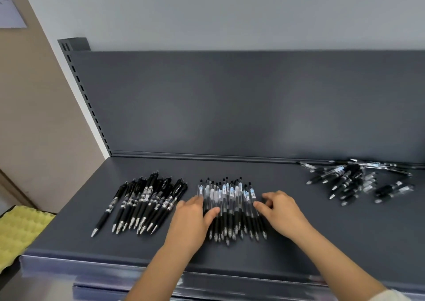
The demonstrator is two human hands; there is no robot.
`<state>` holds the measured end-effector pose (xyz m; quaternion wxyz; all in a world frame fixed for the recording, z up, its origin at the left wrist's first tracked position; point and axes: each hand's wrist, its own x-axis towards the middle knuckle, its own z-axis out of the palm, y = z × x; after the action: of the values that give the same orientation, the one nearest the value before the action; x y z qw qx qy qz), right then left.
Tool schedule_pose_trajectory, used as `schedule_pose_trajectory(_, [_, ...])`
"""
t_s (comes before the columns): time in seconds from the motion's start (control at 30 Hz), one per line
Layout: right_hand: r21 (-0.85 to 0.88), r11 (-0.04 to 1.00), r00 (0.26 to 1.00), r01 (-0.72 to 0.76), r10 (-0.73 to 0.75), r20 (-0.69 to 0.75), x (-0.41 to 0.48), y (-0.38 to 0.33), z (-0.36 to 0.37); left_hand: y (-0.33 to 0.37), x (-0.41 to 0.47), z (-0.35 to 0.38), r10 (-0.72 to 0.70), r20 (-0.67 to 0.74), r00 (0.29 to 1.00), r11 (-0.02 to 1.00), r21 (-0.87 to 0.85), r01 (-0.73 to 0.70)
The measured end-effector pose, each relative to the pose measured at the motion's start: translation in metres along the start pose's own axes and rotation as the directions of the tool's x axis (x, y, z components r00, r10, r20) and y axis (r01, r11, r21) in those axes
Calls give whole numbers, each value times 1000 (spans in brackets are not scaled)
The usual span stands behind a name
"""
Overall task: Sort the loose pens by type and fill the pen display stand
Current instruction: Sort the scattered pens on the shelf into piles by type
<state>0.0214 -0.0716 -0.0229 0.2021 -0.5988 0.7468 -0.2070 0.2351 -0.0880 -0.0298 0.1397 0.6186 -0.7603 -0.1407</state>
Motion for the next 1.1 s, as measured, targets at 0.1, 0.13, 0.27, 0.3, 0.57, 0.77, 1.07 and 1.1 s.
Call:
schedule_pose_trajectory(0.1, [37,999,1000,-12,12,19,3,1,-1,10,0,6,10,10,1000,1000,-16,-10])
schedule_pose_trajectory(0.13, [52,998,999,-20,18,26,4,2,-1,14,0,7,14,11,1000,1000,-16,-14])
schedule_pose_trajectory(0.27, [96,995,998,-39,34,52,9,5,1,27,1,11,18,8,1000,999,39,-18])
schedule_pose_trajectory(0.3, [95,995,998,-38,33,54,10,5,1,29,2,12,17,15,1000,999,45,-18])
schedule_pose_trajectory(0.57, [102,995,999,-11,7,41,11,4,-12,62,7,17,58,42,997,996,62,-60])
schedule_pose_trajectory(0.77, [77,997,996,-26,20,86,14,13,-17,63,10,19,14,39,999,986,167,-20])
schedule_pose_trajectory(1.07, [73,997,996,-34,27,90,6,27,-21,45,21,18,7,96,995,999,40,-11])
schedule_pose_trajectory(1.1, [75,997,995,-33,26,92,6,29,-23,43,23,18,6,89,996,1000,26,-8])
